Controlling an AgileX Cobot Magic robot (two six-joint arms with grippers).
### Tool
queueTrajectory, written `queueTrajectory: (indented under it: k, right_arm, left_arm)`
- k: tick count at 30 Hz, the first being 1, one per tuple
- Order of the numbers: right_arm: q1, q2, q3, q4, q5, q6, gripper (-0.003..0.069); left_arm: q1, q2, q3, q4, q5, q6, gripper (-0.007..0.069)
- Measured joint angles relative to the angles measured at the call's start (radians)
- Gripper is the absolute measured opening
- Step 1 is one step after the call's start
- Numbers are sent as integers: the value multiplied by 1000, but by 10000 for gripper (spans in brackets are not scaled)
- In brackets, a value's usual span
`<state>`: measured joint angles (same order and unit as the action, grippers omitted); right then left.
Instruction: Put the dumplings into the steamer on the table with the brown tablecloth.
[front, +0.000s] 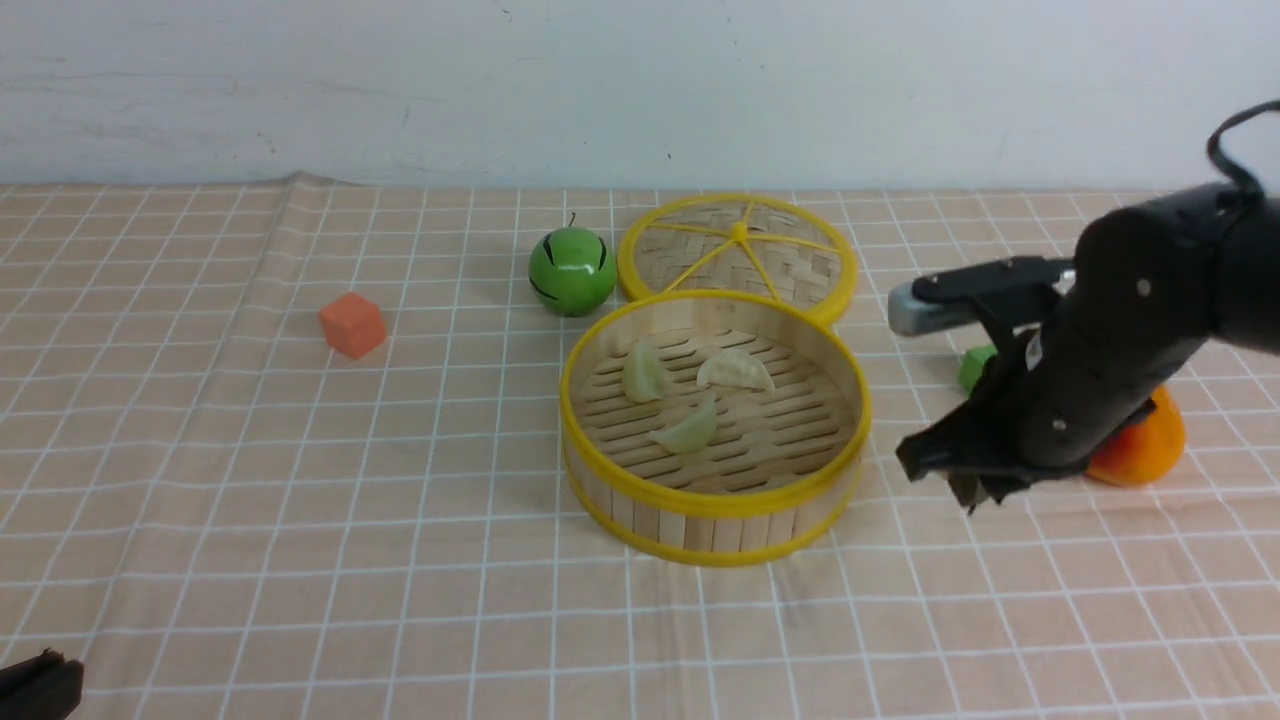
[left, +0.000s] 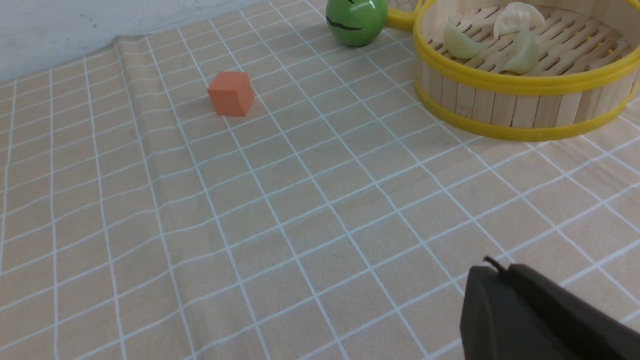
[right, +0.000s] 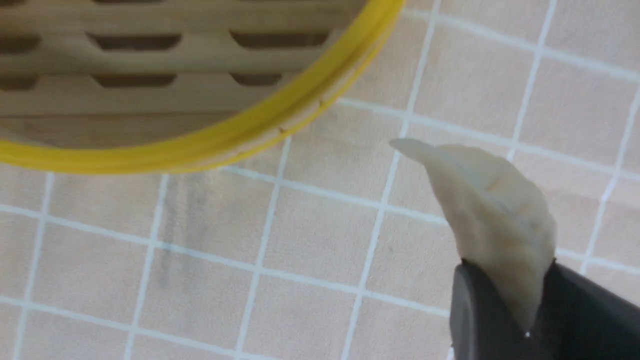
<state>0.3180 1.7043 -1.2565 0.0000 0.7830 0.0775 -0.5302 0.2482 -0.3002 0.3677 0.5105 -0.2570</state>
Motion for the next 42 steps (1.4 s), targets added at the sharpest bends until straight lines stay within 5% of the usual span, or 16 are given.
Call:
queueTrajectory:
  k: [12,20,28,32,37,42]
  right_arm:
    - [51,152,-99,414,-276,-342,140]
    - [61,311,-134,462,-373,-388,149]
    - [61,258,-161,466,-299,-389,419]
    - [61,130,-213,434,-185,-389,460]
    - [61,-132,-257,310,-68,-389,405]
    - [61,-502,-173,64,-38,-287,200]
  left_arm:
    - [0,0,0,0,-15,0,18]
    - [0,0,0,0,-15,0,18]
    - [0,0,0,0,-31,0,24]
    - [0,0,0,0,-68,0,29]
    - [0,0,0,1,-80,0,31]
    - [0,0,0,2,-79,0,38]
